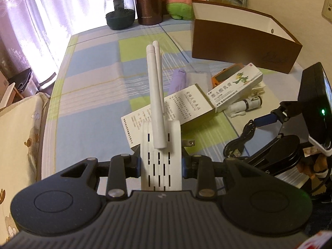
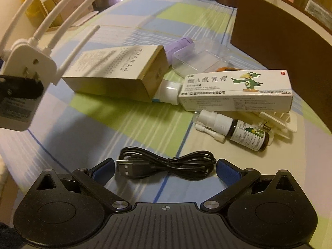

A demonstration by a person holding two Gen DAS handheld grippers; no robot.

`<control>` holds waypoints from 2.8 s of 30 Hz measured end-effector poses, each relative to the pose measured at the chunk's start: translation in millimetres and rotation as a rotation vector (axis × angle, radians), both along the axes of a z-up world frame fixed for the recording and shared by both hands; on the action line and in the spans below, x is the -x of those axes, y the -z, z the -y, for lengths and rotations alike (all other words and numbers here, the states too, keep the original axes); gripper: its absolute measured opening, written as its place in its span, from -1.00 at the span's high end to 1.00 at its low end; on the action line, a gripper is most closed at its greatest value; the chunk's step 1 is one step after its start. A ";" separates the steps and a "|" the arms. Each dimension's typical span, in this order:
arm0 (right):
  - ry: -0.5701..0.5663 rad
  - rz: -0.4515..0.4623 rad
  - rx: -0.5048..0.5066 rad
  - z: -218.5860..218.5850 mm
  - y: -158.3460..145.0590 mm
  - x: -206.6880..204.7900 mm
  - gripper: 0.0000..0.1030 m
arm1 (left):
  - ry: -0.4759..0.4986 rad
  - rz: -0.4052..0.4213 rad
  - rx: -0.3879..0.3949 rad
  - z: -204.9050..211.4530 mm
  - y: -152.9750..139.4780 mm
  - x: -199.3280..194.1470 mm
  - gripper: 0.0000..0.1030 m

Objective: Organize rigid objects
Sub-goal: 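Grasp the black USB cable with the right tool while the left tool holds the repeater, then carry the repeater and cable into the brown box with both tools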

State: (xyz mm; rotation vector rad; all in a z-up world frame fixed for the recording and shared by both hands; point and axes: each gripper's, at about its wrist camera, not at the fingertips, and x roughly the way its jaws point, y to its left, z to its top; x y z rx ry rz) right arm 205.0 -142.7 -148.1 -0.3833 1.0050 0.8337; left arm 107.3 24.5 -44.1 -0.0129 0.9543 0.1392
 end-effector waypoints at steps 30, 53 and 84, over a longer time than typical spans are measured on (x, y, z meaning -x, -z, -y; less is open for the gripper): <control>0.095 0.020 -0.113 42.1 -53.4 -13.9 -0.78 | 0.080 0.005 -0.025 14.1 -3.5 -31.7 0.45; 0.248 0.118 -0.257 113.7 -133.6 -94.4 -0.78 | 0.226 0.105 -0.041 70.5 -42.8 -141.9 0.45; 0.402 0.121 -0.163 176.0 -108.7 -292.1 -0.78 | 0.270 0.018 0.090 154.7 -31.8 -386.2 0.45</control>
